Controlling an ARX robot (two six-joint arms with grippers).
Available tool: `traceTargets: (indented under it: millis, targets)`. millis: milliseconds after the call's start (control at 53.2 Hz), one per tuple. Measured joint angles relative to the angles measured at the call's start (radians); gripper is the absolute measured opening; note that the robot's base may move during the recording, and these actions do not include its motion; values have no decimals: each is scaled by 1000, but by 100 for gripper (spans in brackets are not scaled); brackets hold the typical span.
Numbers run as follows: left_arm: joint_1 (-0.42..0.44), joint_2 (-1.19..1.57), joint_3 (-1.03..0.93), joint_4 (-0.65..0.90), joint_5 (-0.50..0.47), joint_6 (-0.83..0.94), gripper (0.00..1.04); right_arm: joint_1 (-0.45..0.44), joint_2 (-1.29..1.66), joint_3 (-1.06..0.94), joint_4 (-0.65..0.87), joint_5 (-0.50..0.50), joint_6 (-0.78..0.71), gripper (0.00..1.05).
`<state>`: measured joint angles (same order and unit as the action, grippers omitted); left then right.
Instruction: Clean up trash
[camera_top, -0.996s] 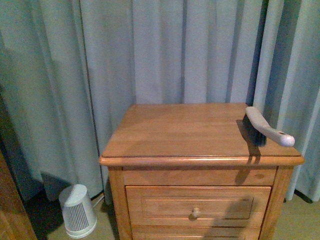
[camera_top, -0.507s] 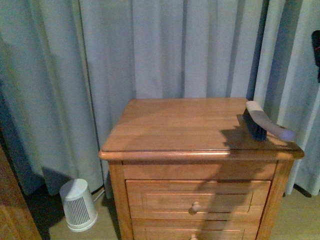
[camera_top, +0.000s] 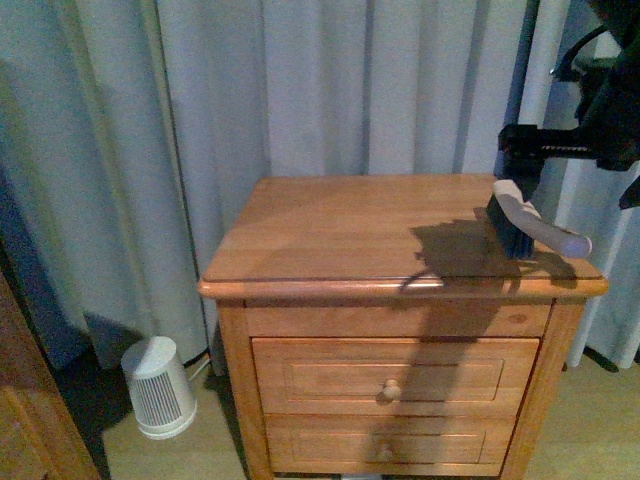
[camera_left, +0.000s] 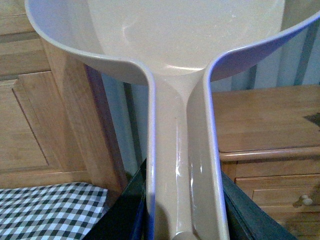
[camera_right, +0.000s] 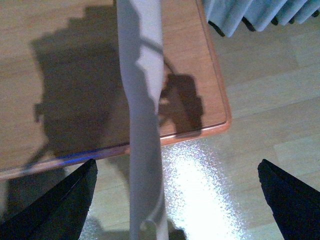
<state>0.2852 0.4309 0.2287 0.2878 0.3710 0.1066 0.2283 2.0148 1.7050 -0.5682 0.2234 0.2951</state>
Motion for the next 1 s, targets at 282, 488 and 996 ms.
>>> traceTargets:
  millis: [282, 488, 996]
  targets:
    - [0, 0, 0, 0, 0, 0, 28, 29, 82, 6, 46, -6, 55, 97]
    - [0, 0, 0, 0, 0, 0, 28, 31, 120, 3, 71, -6, 70, 97]
    - [0, 0, 0, 0, 0, 0, 28, 44, 134, 1, 92, 12, 81, 34]
